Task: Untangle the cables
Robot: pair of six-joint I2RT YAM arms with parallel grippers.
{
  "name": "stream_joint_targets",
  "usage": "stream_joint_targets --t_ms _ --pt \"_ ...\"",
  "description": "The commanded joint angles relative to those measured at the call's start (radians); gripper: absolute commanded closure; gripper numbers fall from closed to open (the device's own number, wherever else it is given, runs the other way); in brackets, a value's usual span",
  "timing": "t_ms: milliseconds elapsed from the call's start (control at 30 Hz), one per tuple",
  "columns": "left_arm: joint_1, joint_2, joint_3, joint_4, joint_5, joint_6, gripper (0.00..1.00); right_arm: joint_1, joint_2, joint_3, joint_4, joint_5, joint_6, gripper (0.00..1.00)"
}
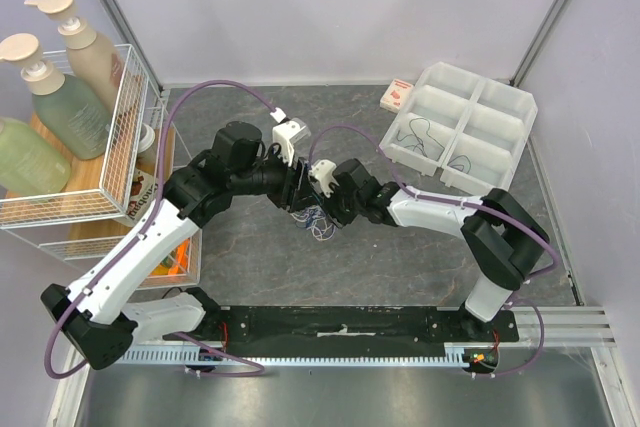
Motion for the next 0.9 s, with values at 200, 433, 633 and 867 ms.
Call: stream_joint_targets --t_ms 200,433,633,867 --pt "0.000 0.011 0.027 0.029 0.045 -0.036 0.47 0.019 0.054 0.047 0.047 -0.018 -0.043 0.60" --pt "0.000 0.006 0.023 0.031 0.034 -0.040 0.47 0.020 0.030 0.051 0.027 0.012 -0.037 0.86" --pt "0.000 0.002 0.050 0.026 -0.091 -0.006 0.50 0.019 -0.153 0.044 -0.085 0.020 0.039 1.00" --pt "0.000 -0.144 -0.064 0.299 -0.250 0.020 0.49 0.016 -0.412 0.013 -0.097 -0.083 0.173 1.00"
